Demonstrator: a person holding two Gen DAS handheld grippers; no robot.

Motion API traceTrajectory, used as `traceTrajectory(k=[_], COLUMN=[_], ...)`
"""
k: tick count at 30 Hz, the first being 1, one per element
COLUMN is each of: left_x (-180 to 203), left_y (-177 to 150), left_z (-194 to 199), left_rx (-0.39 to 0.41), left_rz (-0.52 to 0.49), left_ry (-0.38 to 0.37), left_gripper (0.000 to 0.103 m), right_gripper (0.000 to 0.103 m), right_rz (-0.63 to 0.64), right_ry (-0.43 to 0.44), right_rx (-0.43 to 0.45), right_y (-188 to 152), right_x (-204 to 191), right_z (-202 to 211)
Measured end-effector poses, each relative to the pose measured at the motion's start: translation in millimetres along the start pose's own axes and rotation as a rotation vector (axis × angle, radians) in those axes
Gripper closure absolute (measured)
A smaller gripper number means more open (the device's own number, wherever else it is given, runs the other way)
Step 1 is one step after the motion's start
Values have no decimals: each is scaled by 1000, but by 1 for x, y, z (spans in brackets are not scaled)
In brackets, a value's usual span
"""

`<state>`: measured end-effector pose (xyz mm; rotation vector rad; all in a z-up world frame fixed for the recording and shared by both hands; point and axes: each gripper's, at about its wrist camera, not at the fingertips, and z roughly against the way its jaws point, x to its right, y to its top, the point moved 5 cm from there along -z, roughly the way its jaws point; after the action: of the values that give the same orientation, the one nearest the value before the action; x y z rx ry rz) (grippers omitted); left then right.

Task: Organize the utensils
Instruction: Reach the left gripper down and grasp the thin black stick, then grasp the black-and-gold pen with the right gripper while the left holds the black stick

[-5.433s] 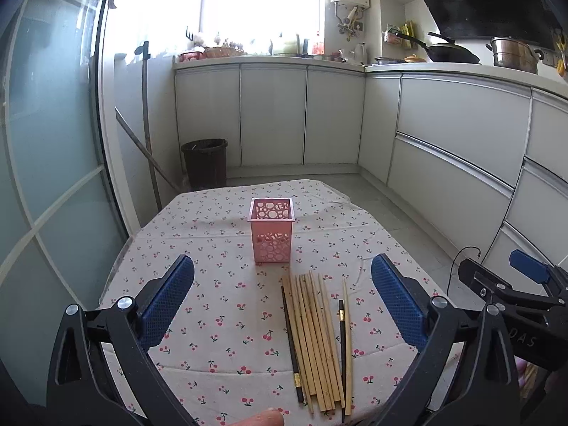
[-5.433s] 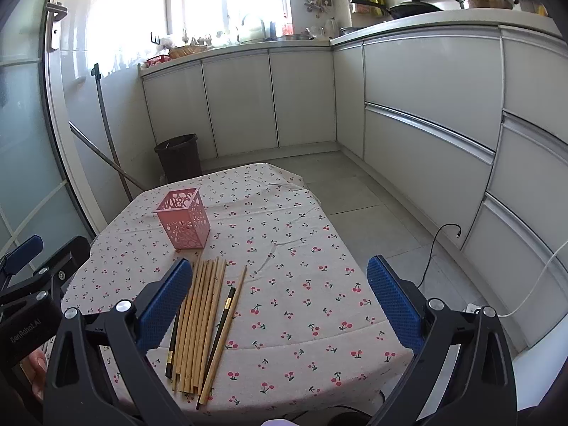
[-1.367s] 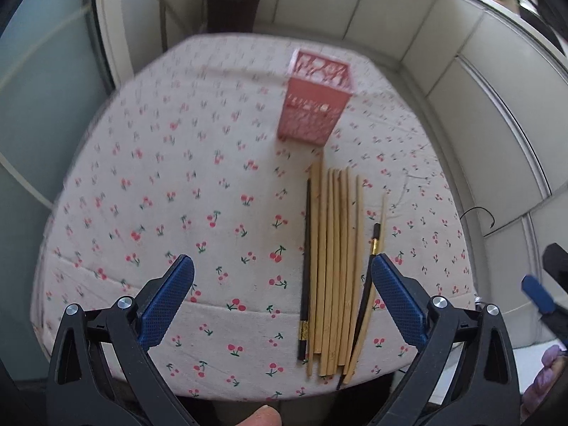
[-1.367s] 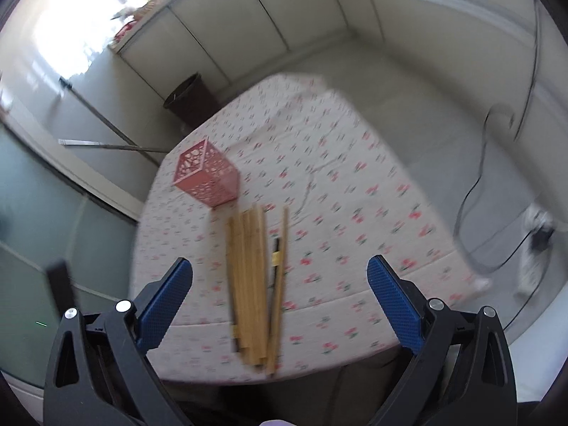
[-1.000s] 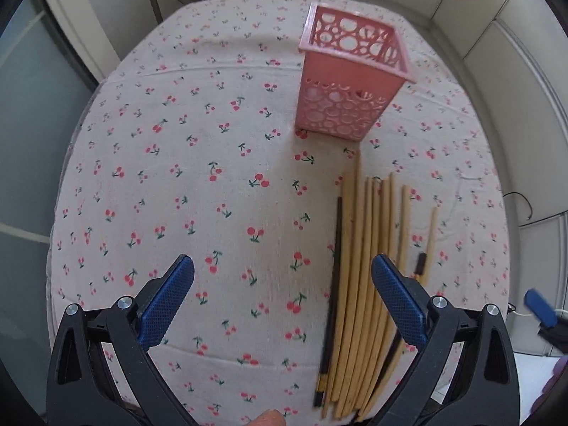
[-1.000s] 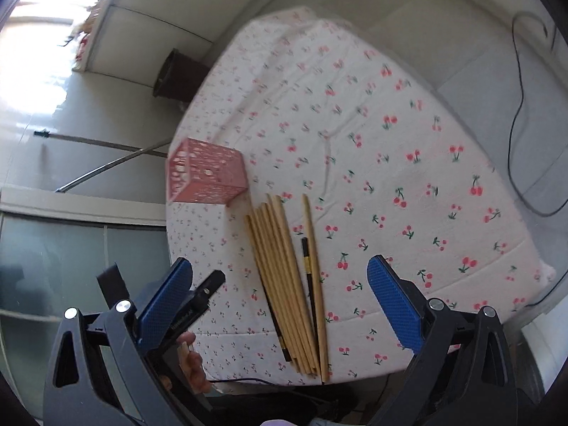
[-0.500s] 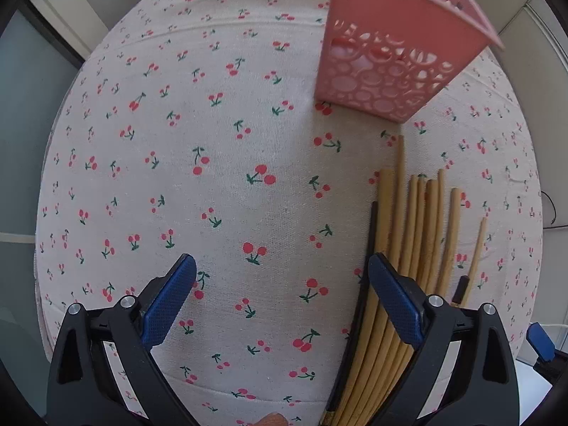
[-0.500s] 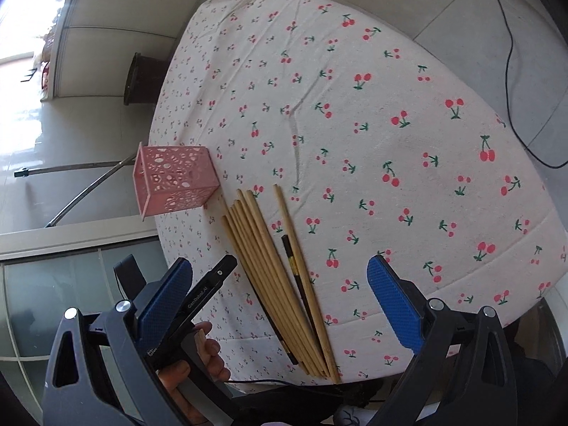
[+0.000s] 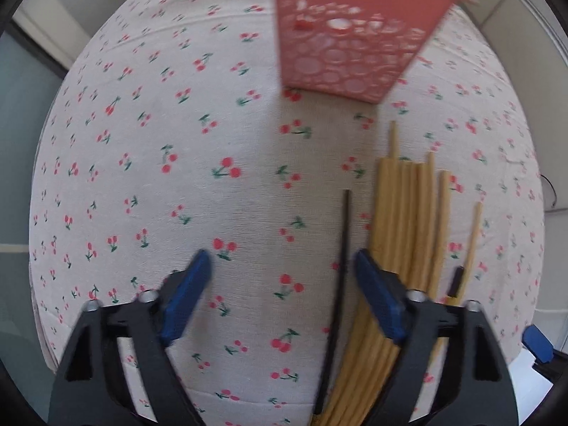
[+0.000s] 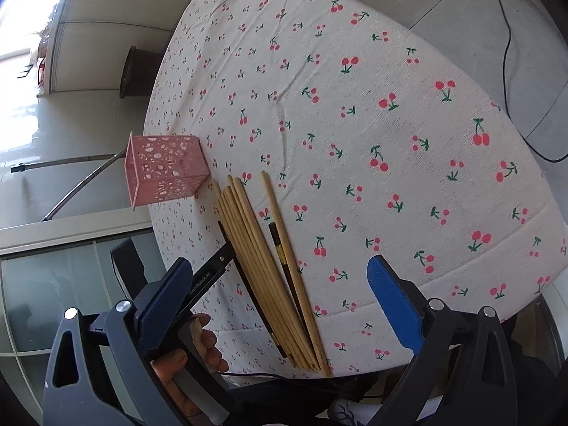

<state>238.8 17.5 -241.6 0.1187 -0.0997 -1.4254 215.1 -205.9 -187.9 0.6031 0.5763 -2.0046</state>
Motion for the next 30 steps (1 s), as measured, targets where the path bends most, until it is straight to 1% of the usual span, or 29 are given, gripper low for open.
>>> traceTrajectory(k=[2, 3, 5, 6, 8, 9, 11, 12, 13, 14, 15, 17, 18, 19, 21, 22, 25, 30], left_x=[7, 9, 10, 9, 6, 5, 1, -1, -1, -7, -6, -12, -13, -15, -21, -23, -30, -35], left_y=[-1, -3, -2, -3, -3, -3, -4, -5, -7, -12, -15, -20, -21, -23, -25, -26, -24, -21], left_z=[3, 3, 6, 6, 6, 6, 7, 7, 7, 6, 12, 15, 16, 17, 17, 16, 17, 18], left_rx=[20, 28, 45, 49, 62, 67, 70, 70, 73, 76, 73, 67, 66, 64, 57, 50, 39, 33], left_rz=[-15, -21, -36, -40, -51, -56, -53, -51, -49, -48, -46, -36, -32, -30, -29, -28, -23, -20], left_ry=[-17, -25, -21, -20, -13, -14, -19, -21, -22, -24, -32, -54, -62, -70, -78, -80, -85, -99], left_gripper=[53, 56, 68, 71, 90, 96, 99, 99, 99, 99, 99, 99, 99, 99, 99, 99, 98, 97], right_gripper=[7, 7, 7, 7, 7, 7, 7, 7, 7, 7, 8, 14, 23, 38, 52, 55, 57, 56], right_rz=[-6, -8, -8, -10, 1, 14, 52, 65, 72, 68, 53, 7, -1, 2, 14, 23, 43, 60], right_ry=[10, 15, 15, 9, -9, -20, -58, -66, -56, -36, 8, 99, 115, 119, 102, 83, 28, 8], right_rx=[-11, -20, -35, -38, -40, -36, -16, -11, -18, -32, -62, -135, -153, -170, -176, -168, -135, -100], right_y=[-1, -2, -5, -6, -8, -8, -10, -10, -11, -11, -13, -18, -19, -20, -20, -19, -16, -14], right_x=[-2, -4, -6, -6, -8, -9, -14, -16, -19, -20, -22, -26, -27, -28, -29, -29, -29, -29], right_z=[-3, -6, -13, -16, -22, -25, -28, -30, -34, -38, -44, -58, -63, -70, -78, -81, -85, -80])
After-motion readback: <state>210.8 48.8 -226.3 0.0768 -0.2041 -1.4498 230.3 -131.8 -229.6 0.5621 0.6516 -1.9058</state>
